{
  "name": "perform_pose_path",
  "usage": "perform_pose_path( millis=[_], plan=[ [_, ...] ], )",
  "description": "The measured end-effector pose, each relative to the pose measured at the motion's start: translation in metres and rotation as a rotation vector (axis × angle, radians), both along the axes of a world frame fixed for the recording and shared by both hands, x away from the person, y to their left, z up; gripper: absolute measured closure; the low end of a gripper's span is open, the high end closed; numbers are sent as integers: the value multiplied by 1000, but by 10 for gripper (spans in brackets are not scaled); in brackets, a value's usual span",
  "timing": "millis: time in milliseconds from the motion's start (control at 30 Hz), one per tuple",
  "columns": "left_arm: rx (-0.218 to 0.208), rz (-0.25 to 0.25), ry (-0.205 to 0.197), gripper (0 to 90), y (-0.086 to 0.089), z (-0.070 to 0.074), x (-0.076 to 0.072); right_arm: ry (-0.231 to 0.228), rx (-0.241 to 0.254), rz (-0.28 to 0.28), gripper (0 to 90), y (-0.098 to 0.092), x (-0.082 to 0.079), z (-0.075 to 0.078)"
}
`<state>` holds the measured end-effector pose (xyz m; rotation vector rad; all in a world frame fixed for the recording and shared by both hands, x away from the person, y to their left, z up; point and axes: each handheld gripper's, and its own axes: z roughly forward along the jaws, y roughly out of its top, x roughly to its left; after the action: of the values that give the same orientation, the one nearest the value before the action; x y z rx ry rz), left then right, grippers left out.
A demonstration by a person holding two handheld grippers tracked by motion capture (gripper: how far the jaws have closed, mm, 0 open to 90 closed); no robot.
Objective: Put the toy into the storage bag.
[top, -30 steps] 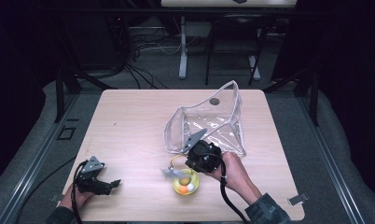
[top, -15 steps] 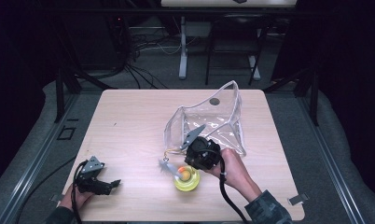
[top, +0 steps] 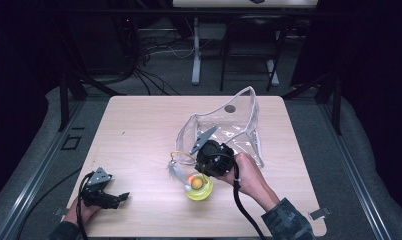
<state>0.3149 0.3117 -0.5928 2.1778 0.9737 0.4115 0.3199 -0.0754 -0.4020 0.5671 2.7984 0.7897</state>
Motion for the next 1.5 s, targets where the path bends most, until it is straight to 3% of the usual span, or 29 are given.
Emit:
perform_pose_path(
  millis=[400,1033,1500],
  plan=[
    [0,0,0,0,0,0,0,19,19,8,876,3,4,20],
    [0,0,0,0,0,0,0,-2,64,36,878,9,7,64],
    [0,0,0,0,0,0,0,-50,77,24,878,12,14,95]
  ],
)
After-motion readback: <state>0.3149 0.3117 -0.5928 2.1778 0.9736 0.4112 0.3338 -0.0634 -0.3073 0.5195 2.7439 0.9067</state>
